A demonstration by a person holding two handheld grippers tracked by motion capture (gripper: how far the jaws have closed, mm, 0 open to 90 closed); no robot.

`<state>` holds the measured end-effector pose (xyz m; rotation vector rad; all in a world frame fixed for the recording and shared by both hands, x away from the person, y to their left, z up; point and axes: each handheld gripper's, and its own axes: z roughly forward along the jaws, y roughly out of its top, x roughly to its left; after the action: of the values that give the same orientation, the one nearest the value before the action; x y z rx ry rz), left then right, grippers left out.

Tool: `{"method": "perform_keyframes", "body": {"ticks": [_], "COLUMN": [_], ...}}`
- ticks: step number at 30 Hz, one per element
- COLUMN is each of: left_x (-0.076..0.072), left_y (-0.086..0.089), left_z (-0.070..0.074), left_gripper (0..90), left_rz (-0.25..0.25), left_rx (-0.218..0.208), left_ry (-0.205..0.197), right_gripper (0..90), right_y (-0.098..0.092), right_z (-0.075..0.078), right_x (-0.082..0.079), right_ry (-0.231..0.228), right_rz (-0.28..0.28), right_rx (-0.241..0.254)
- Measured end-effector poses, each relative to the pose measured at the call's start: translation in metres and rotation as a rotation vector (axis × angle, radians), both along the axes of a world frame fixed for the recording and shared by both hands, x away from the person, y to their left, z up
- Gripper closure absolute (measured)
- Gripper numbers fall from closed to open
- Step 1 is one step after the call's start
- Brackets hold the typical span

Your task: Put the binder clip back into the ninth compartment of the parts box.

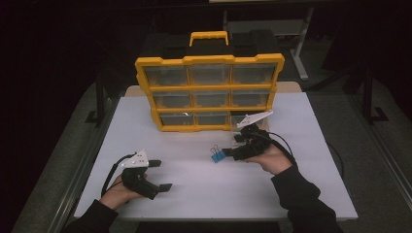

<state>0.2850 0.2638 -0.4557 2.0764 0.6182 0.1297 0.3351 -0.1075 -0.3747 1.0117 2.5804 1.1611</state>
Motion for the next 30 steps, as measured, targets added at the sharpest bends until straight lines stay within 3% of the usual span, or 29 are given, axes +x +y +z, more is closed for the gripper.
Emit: {"method": "perform_keyframes", "body": {"ticks": [17,30], "left_x": [0.000,-0.001], "left_y": [0.000,0.000], "left_z": [0.000,0.000], "left_gripper": [0.2,0.2], "left_rz": [0.000,-0.006], "left_rx": [0.000,0.005], "left_ry": [0.000,-0.002], "right_gripper": [23.5,23.6], "right_y": [0.016,0.030], "right_z": [-0.043,-0.059], "right_x": [-0.006,-0.001], "right_ry": [0.020,-0.007], "right_rz": [-0.016,-0.055], "right_rx": [-0.058,-0.076]}}
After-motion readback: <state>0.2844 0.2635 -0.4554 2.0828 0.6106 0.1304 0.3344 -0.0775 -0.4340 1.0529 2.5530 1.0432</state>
